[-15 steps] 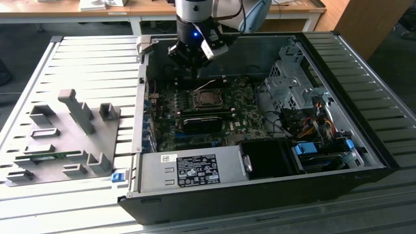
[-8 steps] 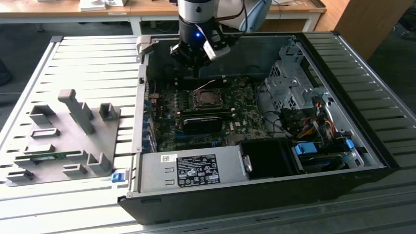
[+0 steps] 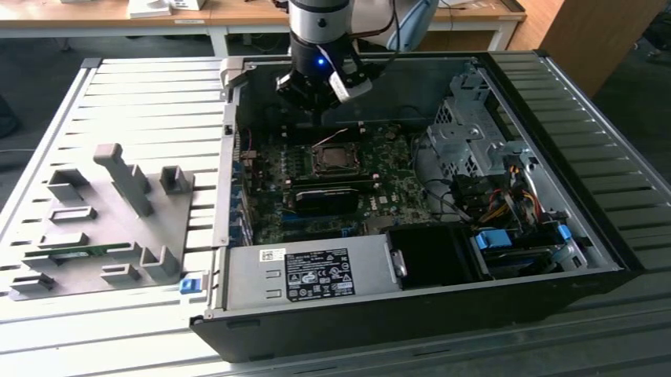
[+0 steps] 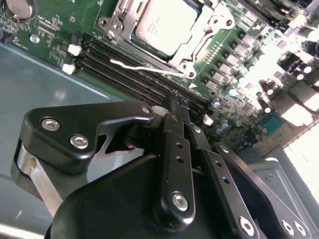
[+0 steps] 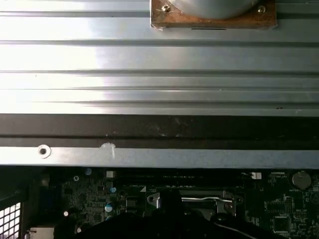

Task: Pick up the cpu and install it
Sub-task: 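Install the first cpu locking lever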

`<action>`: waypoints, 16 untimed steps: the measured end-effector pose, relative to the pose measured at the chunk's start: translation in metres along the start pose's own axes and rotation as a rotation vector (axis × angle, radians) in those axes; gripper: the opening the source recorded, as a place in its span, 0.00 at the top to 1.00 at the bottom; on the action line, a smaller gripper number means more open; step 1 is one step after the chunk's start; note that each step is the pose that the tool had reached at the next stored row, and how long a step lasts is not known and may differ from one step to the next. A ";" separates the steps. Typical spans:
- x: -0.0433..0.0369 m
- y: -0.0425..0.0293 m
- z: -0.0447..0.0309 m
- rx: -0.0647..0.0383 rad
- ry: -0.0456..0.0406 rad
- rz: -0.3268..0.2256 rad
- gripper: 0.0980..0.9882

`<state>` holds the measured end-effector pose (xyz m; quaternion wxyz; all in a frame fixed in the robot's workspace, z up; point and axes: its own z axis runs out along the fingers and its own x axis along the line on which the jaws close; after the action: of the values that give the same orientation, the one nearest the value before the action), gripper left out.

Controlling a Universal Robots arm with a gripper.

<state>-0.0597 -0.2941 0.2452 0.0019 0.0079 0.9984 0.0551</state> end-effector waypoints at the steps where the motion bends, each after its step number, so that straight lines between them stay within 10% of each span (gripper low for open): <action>1: -0.0012 0.0000 0.0018 0.001 0.0000 0.000 0.99; 16: -0.0164 -0.0001 0.0152 0.013 0.0016 -0.017 0.99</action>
<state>-0.0432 -0.2928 0.2301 0.0015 -0.0006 0.9988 0.0487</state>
